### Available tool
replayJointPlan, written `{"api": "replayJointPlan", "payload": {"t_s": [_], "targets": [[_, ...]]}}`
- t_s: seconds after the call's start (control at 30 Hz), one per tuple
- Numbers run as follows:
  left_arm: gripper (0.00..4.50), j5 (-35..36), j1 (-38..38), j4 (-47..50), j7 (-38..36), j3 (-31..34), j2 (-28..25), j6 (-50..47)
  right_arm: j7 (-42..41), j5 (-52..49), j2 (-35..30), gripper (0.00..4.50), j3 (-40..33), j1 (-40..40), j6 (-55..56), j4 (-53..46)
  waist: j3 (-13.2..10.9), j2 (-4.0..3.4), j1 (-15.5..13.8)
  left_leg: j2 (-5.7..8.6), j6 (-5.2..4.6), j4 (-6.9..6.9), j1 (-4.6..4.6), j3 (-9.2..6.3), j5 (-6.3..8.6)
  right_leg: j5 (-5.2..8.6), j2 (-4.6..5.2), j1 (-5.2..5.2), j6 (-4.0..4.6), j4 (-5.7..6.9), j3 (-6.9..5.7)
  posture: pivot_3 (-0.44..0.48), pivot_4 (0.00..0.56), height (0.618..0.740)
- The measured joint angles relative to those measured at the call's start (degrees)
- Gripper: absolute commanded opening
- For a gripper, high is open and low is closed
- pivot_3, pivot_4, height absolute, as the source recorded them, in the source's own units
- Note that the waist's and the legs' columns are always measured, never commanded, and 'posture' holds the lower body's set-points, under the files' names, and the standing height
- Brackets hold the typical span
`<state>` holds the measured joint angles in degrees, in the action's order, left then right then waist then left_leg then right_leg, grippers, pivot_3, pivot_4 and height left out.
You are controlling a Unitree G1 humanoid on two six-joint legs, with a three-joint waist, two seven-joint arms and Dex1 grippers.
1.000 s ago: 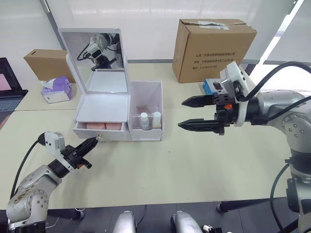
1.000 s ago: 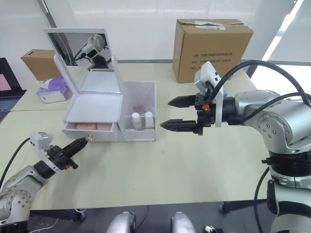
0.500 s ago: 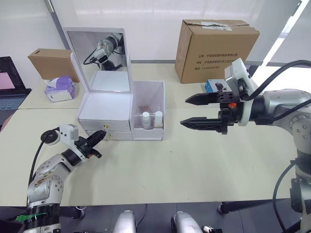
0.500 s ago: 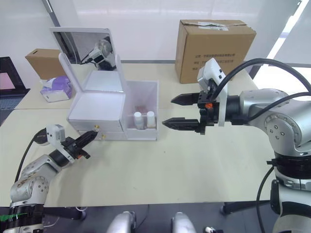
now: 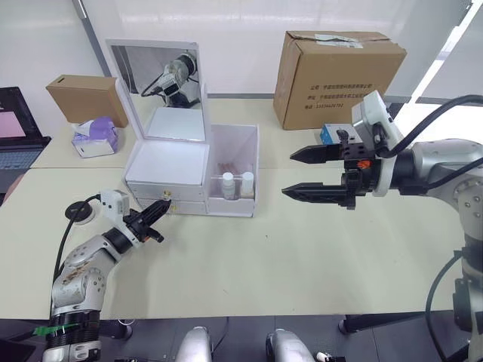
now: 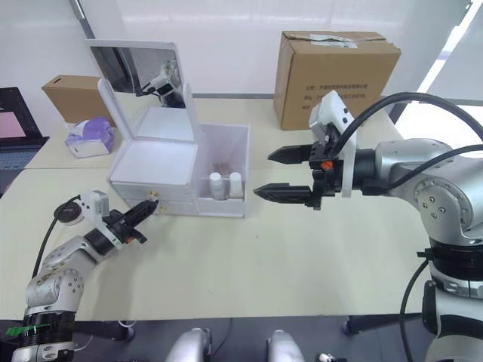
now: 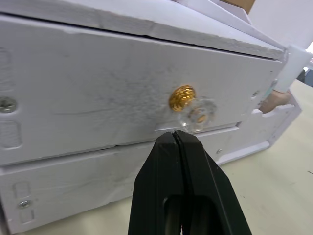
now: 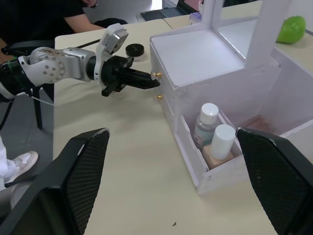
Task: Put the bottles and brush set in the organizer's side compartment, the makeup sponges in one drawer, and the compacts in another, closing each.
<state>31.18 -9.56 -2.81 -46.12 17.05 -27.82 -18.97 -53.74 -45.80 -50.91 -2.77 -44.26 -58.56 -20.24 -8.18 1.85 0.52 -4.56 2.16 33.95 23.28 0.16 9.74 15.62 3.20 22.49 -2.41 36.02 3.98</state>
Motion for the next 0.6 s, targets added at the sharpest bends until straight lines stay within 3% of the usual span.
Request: {"api": "replayJointPlan", "payload": {"t_s": [0.13,0.27,0.43,0.6], "targets": [[1.59,0.43,4.27,0.25,-1.74,2.32,-3.56,-0.02,-1.58,5.45,-4.28,4.50,0.05,4.55,4.95,2.83,0.00,0.00,0.39,-0.01,0.00,-0.05,-0.03,0.00,0.00,0.02,-0.01,0.09,0.02,0.02,0.00,0.000,0.150,0.740],[2.92,0.12,6.60,-0.65,-3.56,5.88,-8.67,2.29,-2.57,4.49,-2.40,4.50,-2.20,7.54,6.86,2.80,0.00,-0.02,0.84,-0.09,0.00,-0.10,-0.10,-0.02,0.00,0.11,-0.10,0.13,0.18,0.05,0.02,0.000,0.150,0.740],[4.48,-1.79,11.00,-8.14,-7.41,14.66,-16.23,10.03,-4.85,6.57,-2.23,4.50,-7.91,18.81,14.62,5.71,0.00,-0.02,0.54,-0.07,0.01,-0.07,-0.10,0.14,0.01,0.27,0.05,0.11,0.44,-0.02,0.02,0.000,0.150,0.740],[4.48,-3.02,12.22,-20.14,-12.02,21.53,-23.72,19.20,-7.46,11.08,-3.34,4.50,-14.44,27.19,24.39,13.97,-0.01,-0.03,0.03,-0.10,0.33,-0.14,-0.08,0.52,0.21,0.28,0.29,0.47,0.47,-0.06,-0.04,0.000,0.150,0.740]]}}
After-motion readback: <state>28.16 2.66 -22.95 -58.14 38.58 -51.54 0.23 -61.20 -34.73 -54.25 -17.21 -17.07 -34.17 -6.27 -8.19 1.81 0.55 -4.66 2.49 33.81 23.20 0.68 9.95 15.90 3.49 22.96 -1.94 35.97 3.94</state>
